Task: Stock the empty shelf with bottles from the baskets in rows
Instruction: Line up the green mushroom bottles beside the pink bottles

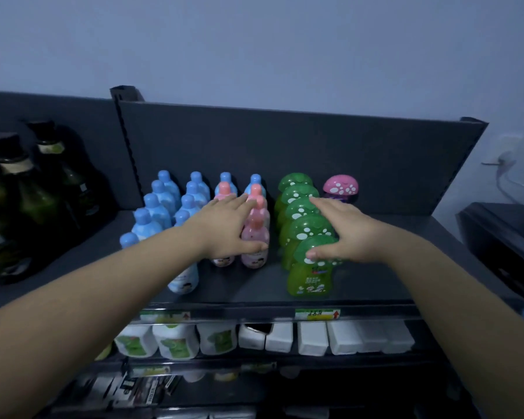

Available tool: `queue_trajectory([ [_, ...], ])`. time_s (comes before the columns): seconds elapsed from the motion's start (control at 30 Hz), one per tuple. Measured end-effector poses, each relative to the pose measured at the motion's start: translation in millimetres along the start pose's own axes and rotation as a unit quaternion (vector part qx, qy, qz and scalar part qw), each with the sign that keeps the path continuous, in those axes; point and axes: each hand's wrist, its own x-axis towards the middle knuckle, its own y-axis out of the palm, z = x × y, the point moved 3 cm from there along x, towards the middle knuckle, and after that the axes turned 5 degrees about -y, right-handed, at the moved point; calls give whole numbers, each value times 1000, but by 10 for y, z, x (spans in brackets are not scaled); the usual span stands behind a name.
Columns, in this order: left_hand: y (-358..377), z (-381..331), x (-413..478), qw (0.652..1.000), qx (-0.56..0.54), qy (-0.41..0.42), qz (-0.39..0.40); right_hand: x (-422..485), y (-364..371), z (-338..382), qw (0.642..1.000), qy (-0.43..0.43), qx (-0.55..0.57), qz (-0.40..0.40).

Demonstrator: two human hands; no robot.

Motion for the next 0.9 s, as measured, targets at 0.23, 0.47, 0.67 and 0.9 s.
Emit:
queue_trajectory([
  [0.23,-21,255,-229,989,41,-138,20,445,86,394,990,-63,-98,-82],
  [0.47,-199,463,-795,962,83,-261,25,773,128,729,976,-118,-171,-61],
  [0.67,-344,629,-1562,919,115,-373,52,956,205,1291,953,-226,-195,-42],
  [0.9,-492,728,-2569,861,150,-485,40,964,580,2389,911,-368,-183,-23],
])
